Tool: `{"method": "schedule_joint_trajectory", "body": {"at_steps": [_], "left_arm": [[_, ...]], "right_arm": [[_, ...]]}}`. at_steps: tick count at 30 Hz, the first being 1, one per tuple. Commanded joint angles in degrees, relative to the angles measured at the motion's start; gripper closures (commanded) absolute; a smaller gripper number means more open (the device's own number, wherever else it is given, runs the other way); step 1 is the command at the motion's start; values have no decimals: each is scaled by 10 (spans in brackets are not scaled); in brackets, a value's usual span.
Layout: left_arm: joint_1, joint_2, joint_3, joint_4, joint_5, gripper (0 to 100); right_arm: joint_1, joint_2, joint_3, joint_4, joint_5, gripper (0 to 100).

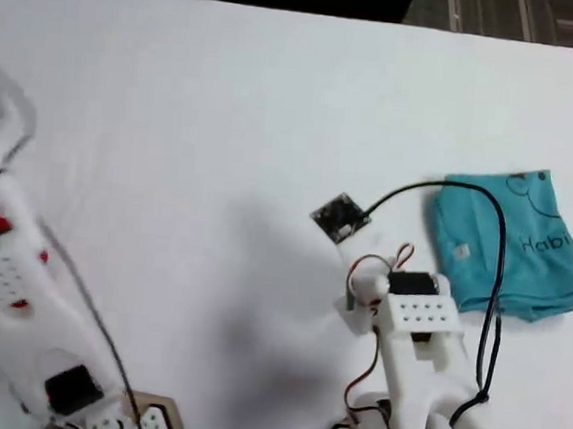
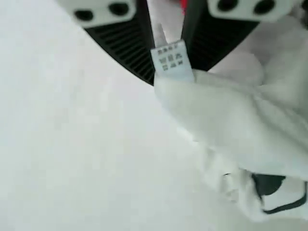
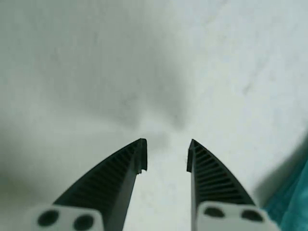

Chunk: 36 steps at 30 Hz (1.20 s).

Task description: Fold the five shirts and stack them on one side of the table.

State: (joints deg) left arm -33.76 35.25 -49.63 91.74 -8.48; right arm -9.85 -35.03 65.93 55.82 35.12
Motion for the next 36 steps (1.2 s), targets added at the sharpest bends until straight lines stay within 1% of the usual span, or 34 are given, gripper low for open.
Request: {"method": "schedule_joint_trajectory", "body": {"at_steps": [1,3,4,6,11,15,17,21,28,33,36], "left_arm": [[164,-84,-23,103,4,975],[231,-107,-7,108,-5,976],[253,-123,2,107,-18,976],[291,-151,19,106,-39,976],[362,-215,81,107,-40,976],[425,-251,174,106,-38,976],[458,-266,208,106,-37,976],[524,-293,218,102,-37,976],[617,-316,219,69,-37,976],[651,-316,219,33,-38,976],[656,-316,219,7,-37,975]], "right_arm": [[8,-22,-5,-6,0,854],[8,-22,-5,-16,0,854],[8,-22,-5,-23,0,854],[8,-22,-5,-36,0,854],[8,-22,-6,-51,-4,854],[11,-22,-6,-75,-48,854],[25,-22,-6,-94,-74,854],[86,-21,-6,-123,-107,854],[206,-21,-7,-124,-126,854],[285,-22,-13,-121,-190,854],[307,-22,-16,-121,-203,854]]}}
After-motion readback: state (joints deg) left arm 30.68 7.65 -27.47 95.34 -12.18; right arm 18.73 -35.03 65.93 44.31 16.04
